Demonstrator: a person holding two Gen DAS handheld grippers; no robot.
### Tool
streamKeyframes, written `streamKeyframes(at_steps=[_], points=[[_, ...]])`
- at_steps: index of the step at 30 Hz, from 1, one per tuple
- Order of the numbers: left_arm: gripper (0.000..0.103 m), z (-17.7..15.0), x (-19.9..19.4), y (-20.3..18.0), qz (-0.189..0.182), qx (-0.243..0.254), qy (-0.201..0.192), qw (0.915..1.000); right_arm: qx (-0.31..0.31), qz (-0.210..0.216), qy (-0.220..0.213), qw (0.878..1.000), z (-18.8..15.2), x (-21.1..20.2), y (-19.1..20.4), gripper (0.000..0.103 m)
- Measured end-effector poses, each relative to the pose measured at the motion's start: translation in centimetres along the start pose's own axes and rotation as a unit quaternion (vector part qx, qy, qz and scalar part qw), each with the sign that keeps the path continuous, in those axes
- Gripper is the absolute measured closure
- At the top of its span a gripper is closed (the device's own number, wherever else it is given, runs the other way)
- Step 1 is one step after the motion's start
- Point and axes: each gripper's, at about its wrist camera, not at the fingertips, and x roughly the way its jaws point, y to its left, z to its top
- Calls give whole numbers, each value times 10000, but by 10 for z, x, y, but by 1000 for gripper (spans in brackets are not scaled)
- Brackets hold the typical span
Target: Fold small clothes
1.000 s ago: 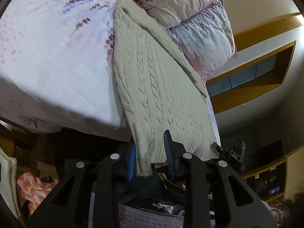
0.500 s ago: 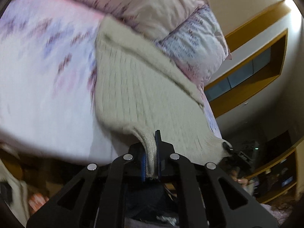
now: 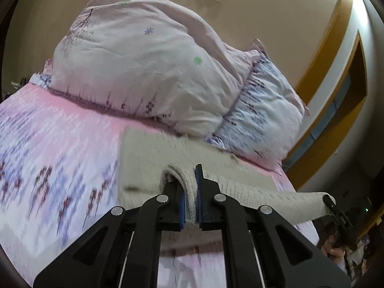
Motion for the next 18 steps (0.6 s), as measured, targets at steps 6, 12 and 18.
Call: streamKeyframes(at_steps=[6,12,18], points=[[97,22,46,0,204,4,23,9998,-38,-299,-65,9995,12,48,-13,96],[97,38,83,1,327,-3,6,9995,-167,-555,-66,9983,16,77,-16,96],[97,45,103,9,413,-170,-80,9990,-118,-652,-95,9978,21,100,-19,96]])
